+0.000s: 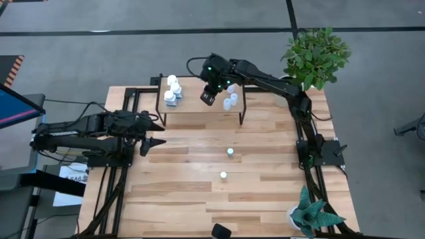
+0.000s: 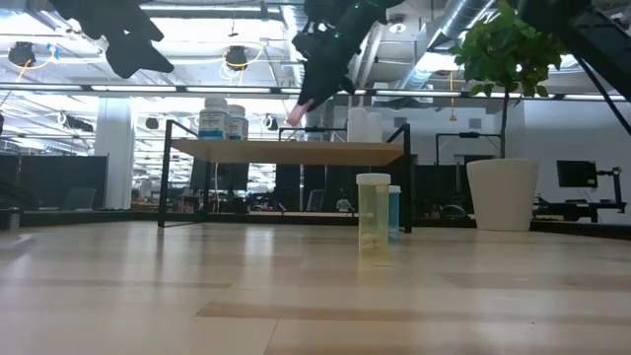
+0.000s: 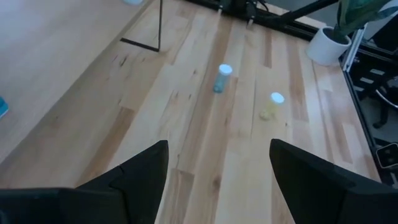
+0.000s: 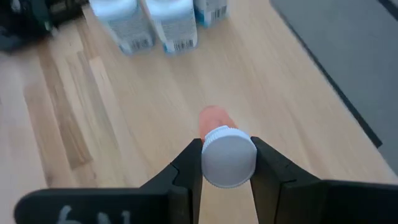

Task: Pick and place medicine bottles onto shelf by color
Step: Put the red medicine bottle on the shelf

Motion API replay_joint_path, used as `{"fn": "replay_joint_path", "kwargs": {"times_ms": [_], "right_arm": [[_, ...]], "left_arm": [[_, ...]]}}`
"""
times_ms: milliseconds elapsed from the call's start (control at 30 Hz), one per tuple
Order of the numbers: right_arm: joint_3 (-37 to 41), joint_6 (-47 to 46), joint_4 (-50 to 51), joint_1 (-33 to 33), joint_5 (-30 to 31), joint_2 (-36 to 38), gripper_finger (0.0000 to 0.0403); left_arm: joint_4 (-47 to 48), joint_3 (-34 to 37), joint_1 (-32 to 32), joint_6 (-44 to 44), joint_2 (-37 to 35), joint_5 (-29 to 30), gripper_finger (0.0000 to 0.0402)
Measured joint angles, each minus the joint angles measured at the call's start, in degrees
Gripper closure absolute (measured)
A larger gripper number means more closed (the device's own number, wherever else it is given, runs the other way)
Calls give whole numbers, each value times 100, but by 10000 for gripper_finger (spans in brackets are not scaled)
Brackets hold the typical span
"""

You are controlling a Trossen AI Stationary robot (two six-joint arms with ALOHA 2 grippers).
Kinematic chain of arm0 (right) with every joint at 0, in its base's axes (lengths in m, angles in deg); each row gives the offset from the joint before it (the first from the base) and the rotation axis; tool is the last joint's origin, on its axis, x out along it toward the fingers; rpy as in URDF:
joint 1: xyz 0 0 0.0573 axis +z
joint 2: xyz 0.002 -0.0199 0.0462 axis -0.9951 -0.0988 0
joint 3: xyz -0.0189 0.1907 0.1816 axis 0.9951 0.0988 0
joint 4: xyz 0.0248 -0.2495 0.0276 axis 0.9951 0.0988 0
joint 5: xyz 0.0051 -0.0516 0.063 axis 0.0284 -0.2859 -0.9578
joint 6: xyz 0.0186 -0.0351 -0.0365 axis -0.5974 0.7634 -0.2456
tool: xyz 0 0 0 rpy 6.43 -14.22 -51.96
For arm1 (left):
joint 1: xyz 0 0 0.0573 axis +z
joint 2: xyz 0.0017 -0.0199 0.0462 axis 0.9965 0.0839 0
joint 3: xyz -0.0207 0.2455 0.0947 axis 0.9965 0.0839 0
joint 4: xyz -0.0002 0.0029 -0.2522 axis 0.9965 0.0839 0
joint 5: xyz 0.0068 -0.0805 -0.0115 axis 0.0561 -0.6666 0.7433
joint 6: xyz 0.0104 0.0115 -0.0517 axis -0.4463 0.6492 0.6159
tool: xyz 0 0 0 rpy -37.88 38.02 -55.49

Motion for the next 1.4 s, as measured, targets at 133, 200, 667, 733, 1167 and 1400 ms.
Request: {"fn": "replay_joint_path", "kwargs": {"times_ms": [133,200,667,733,1167,1400], "right_arm": [[-6,253,118,-19,-5,-93,296],[1,341,155,-11,-2,-146,296],[-3,1218,505,-174,17,-195,295],[-3,1274,669,-189,21,-195,295],[-3,1413,916,-219,22,-192,279],[-3,1413,925,-219,24,-192,233]], "left_arm": [[21,0,-1,1,0,-1,136],[20,0,-2,2,-2,-1,136],[22,-1,-1,35,-2,-3,136],[22,-2,0,35,-2,-3,136],[22,-2,0,49,-2,67,136],[24,-2,0,61,-2,71,136]]}}
